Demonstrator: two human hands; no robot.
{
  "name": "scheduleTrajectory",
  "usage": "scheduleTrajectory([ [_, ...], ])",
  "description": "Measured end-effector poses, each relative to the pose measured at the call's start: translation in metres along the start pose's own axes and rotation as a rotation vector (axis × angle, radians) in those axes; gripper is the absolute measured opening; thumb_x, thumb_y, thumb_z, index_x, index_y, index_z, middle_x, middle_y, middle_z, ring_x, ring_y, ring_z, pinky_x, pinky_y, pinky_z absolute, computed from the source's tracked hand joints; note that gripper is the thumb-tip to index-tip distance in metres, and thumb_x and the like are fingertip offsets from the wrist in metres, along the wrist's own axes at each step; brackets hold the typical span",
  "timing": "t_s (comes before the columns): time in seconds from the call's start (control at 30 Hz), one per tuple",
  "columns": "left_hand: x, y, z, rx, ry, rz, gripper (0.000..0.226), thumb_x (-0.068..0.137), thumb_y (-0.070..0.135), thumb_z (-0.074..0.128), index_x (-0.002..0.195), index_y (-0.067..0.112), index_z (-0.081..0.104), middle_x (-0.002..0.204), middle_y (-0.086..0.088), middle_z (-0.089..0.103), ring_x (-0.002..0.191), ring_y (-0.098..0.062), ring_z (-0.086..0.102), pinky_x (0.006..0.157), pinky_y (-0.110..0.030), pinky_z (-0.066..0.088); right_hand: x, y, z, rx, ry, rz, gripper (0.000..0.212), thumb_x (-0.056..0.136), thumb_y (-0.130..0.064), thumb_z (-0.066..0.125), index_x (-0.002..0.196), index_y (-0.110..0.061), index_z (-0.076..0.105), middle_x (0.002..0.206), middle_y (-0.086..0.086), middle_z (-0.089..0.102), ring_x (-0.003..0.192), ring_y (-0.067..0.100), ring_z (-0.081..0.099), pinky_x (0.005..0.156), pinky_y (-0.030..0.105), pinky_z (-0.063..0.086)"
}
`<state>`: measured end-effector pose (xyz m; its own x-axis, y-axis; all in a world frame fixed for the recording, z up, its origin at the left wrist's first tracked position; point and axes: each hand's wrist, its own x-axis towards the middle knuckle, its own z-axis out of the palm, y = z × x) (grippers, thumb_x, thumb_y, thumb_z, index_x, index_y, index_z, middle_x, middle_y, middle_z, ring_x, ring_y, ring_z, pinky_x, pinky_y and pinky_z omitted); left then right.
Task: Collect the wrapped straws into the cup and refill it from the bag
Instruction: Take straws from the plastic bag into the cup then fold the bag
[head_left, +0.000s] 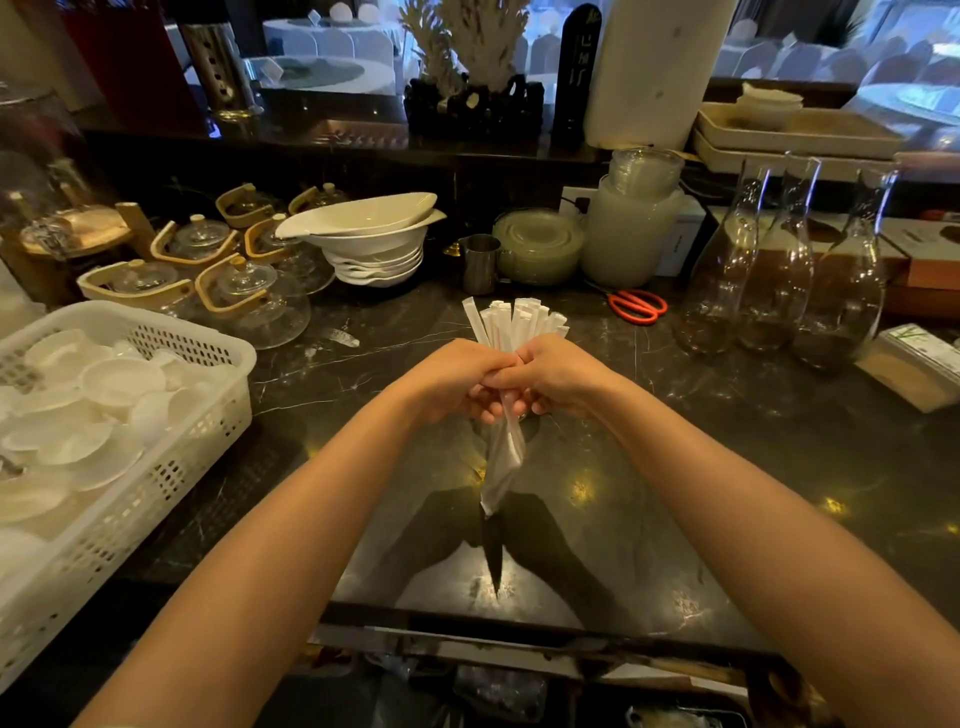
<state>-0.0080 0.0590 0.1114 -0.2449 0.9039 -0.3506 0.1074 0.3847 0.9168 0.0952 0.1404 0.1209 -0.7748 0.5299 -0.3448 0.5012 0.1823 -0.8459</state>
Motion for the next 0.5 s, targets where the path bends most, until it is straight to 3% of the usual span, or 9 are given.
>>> scheduleTrajectory([
  [0.2, -0.003, 0.007, -0.009, 0.081, 0.028, -0.038, 0.021, 0.088, 0.004, 0.044, 0.087, -0.005, 0.063, 0.075, -0.017, 0.06, 0.066, -0.018, 0.061, 0.053, -0.021, 0.053, 0.0, 0.0, 0.001, 0.003, 0.001, -0.03, 0.027, 0.082, -0.023, 0.066, 0.062, -0.013, 0.053, 0.049, -0.004, 0.06, 0.036, 0.0, 0.054, 0.041, 0.012, 0.04],
  [0.4, -0.006, 0.01, -0.016, 0.157, 0.05, -0.015, 0.018, 0.084, 0.002, 0.056, 0.07, 0.004, 0.067, 0.069, -0.009, 0.065, 0.063, -0.014, 0.063, 0.055, -0.019, 0.053, 0.0, 0.0, 0.001, -0.051, -0.042, -0.031, 0.027, 0.08, -0.024, 0.068, 0.062, -0.014, 0.05, 0.062, 0.0, 0.056, 0.054, 0.007, 0.053, 0.05, 0.016, 0.042],
  [0.5, -0.005, 0.007, -0.019, 0.118, 0.057, -0.015, 0.023, 0.079, -0.002, 0.06, 0.06, 0.007, 0.067, 0.054, -0.002, 0.066, 0.05, -0.008, 0.061, 0.054, -0.018, 0.051, 0.001, 0.0, 0.002, -0.061, -0.055, -0.028, 0.029, 0.079, -0.024, 0.069, 0.062, -0.014, 0.048, 0.063, 0.0, 0.055, 0.057, 0.009, 0.053, 0.052, 0.018, 0.042],
])
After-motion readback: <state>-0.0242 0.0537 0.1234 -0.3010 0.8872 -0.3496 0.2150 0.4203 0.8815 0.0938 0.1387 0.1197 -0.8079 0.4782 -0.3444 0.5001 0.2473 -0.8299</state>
